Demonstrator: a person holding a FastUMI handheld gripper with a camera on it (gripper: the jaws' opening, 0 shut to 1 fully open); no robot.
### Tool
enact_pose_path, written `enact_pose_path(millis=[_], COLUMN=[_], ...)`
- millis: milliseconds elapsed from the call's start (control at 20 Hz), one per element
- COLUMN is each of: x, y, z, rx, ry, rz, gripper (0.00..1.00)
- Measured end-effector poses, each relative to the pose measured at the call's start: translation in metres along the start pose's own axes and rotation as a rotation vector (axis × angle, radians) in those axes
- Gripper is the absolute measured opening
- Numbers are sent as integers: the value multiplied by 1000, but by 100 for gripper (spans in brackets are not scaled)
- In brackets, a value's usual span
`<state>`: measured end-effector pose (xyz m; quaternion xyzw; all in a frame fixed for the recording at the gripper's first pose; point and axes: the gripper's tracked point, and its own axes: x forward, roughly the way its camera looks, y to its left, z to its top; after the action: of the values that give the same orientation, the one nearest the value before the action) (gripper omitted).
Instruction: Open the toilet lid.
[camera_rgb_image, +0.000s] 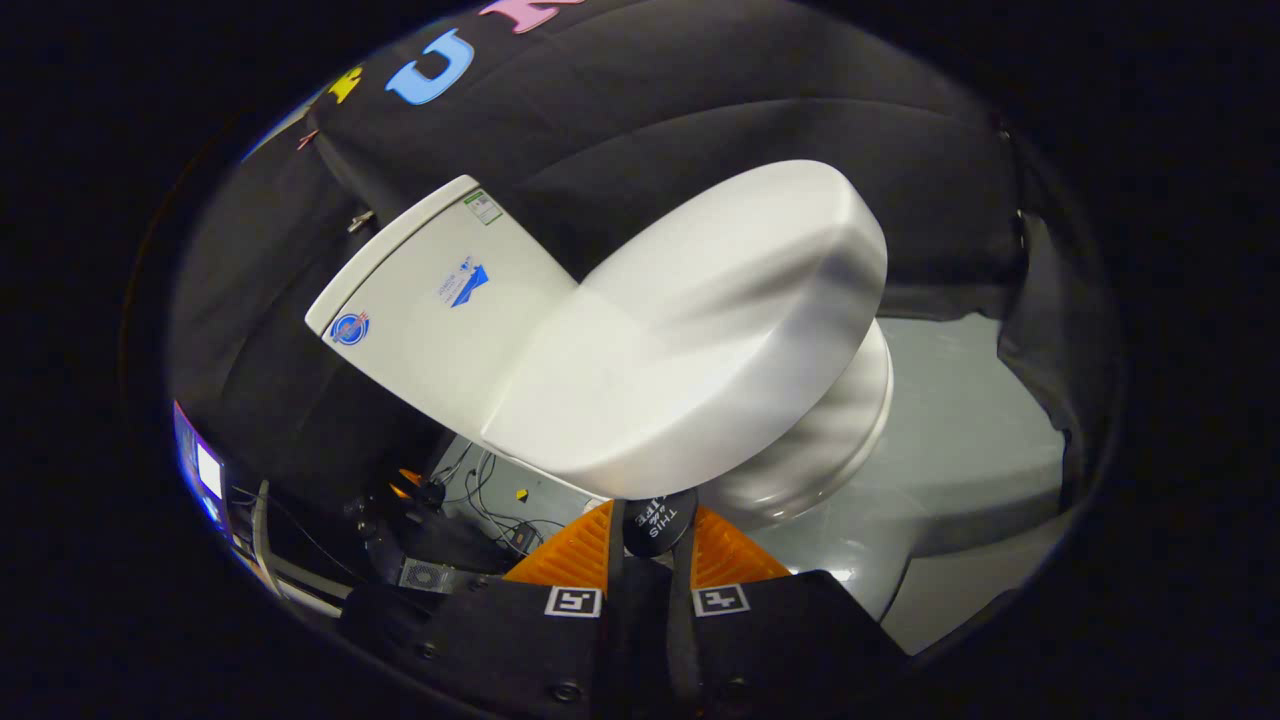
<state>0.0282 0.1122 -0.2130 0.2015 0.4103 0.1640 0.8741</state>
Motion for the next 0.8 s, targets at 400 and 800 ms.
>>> enact_pose_path(millis=[400,800], x=[-31,-37], y=[76,136], z=[53,83], rx=[-212,-415], ry=[-85,-129], rz=[3,1], gripper=[18,18])
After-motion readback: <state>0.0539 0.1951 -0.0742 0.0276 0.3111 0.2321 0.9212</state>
